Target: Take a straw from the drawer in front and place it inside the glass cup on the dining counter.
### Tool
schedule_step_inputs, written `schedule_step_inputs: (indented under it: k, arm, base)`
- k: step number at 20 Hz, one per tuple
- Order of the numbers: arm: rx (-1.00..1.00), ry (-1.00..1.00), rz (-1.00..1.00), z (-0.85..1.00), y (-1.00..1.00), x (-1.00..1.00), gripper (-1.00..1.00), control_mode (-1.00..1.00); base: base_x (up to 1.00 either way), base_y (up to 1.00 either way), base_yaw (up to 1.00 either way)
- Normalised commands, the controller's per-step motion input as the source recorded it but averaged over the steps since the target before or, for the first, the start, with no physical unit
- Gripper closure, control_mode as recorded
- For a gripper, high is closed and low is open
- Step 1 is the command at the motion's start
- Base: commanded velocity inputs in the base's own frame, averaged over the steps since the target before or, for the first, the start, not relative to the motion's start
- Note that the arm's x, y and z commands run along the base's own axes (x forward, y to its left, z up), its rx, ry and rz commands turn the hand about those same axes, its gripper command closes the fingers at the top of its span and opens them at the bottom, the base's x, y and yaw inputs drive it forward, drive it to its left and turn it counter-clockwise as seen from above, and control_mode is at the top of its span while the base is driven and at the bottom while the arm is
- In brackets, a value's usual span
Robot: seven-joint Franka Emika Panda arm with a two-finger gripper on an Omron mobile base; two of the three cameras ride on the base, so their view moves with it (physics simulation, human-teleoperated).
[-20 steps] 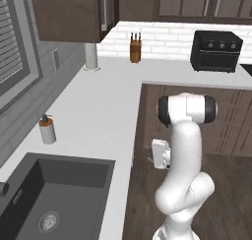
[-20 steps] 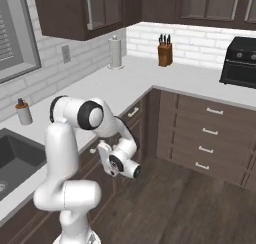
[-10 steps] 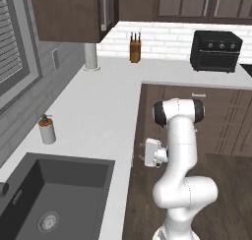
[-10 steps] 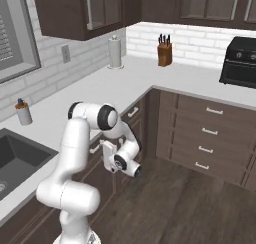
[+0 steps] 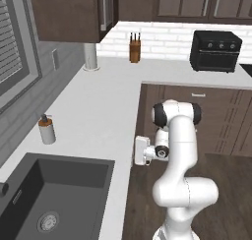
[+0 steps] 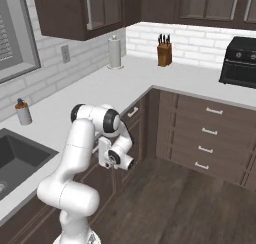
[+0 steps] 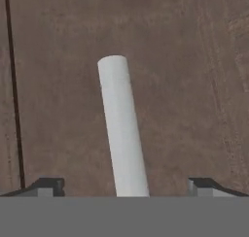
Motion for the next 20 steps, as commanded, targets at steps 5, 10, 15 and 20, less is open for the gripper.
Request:
schedule_step_inputs:
  k: [5, 10, 15, 20]
  arm:
    - [0.0, 0.11, 0.0, -0.35, 0.42, 0.2, -1.0, -1.0]
    - [0.0, 0.04, 0.0, -0.32, 0.3, 0.14, 1.0, -1.0]
    - [0.0, 0.04, -0.03, -0.14, 0.2, 0.08, 1.0, -1.0]
    - [0.0, 0.09, 0.0, -0.06, -0.03, 0.12, 1.0, -1.0]
  base:
    - [0.0, 0.0, 0.0]
    - [0.0, 0.0, 0.0]
    - [0.0, 0.0, 0.0]
    - [0.0, 0.0, 0.0]
